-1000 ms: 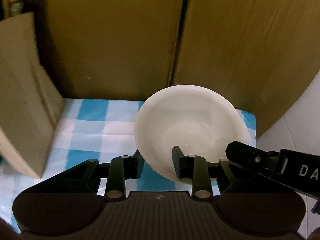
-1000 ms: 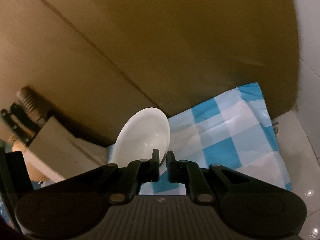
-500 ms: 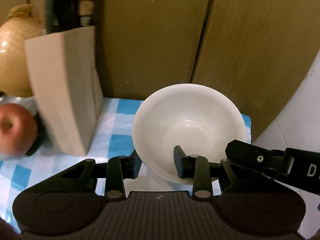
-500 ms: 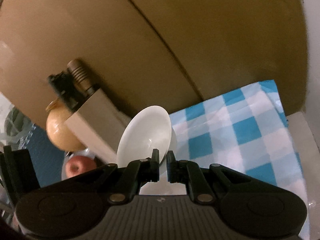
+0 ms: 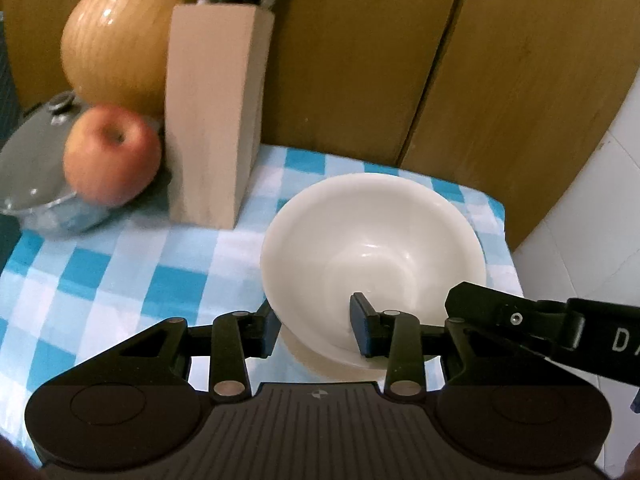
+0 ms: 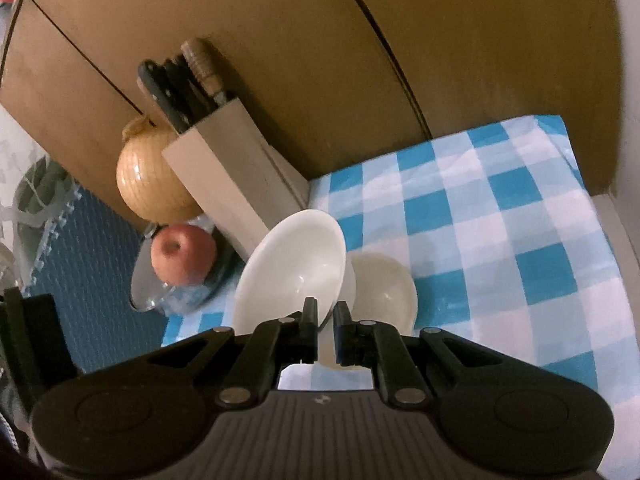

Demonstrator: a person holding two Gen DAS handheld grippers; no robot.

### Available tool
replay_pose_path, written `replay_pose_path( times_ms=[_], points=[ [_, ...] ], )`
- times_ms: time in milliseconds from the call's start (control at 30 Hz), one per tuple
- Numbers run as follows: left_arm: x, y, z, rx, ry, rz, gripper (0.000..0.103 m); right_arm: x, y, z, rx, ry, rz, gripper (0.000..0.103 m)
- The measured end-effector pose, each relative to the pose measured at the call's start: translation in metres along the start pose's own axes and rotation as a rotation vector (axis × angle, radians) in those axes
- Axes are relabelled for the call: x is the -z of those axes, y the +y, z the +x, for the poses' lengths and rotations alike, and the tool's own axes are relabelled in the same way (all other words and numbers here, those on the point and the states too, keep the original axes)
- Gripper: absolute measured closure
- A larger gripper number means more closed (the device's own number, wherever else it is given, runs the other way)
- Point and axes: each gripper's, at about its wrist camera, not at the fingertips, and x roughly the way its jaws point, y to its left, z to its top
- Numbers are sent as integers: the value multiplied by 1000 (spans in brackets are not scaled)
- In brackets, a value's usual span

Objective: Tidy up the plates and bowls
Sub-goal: 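Lift the bowl with the right gripper and carry it to the stacked bowls, then lower the bowl into the stacked bowls and open the right gripper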

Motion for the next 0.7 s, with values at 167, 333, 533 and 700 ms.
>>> replay_pose_path(
  times_ms=[167,333,533,700],
  points=[
    [8,6,2,-2,7,-6,59,3,1,0,-2,-1,-12,96],
    [12,4,-1,-16,-10,13,59,1,-3,5,-1,7,-1,96],
    [12,0,1,-17,-17,38,58,0,-9,12,14,20,2,93],
    [14,0,10,-52,-14,56,58,0,-15,18,88,0,-18,92]
  ],
)
